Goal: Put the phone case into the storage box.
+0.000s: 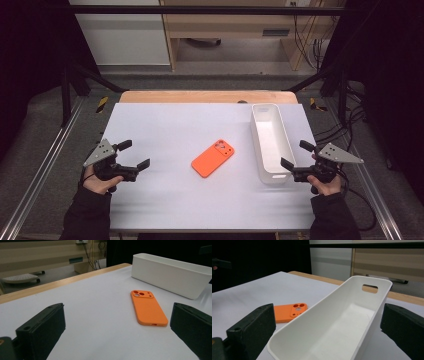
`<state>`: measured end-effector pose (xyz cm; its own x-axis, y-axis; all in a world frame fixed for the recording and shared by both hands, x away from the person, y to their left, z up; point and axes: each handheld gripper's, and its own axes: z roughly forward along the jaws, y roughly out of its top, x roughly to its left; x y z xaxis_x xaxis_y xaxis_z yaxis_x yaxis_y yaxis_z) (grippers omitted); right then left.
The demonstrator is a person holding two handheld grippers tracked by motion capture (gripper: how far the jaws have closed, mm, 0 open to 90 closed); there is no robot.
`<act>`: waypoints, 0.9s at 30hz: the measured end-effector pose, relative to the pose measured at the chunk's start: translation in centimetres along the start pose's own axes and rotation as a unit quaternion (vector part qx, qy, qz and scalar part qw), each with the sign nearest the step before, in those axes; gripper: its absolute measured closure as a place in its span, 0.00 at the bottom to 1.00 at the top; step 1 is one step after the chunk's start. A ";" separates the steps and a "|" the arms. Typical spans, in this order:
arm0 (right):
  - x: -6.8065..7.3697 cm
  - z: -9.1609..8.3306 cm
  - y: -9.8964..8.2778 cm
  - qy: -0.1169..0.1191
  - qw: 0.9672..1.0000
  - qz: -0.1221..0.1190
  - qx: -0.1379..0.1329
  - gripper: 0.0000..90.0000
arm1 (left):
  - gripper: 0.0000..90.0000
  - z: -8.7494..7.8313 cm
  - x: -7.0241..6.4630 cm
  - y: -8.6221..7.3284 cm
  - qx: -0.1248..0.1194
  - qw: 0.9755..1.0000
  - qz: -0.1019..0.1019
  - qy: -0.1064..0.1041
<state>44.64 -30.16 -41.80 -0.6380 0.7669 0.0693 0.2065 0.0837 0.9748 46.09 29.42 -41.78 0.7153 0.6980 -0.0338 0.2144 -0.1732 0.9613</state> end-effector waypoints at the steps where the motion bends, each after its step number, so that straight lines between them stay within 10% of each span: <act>1: 0.0 0.0 0.0 0.000 1.000 0.000 0.000 0.00 | 0.00 0.0 0.0 0.0 -0.001 1.000 0.000 0.000; 27: 0.2 0.0 0.1 0.005 1.000 -0.008 -0.001 0.00 | 0.00 0.6 -0.8 0.5 0.003 1.000 0.007 -0.003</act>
<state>44.57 -30.00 -41.75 -0.6492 0.7586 0.0557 0.1947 0.0949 0.9762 46.00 28.38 -41.41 0.7223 0.6912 -0.0224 0.2092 -0.1876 0.9597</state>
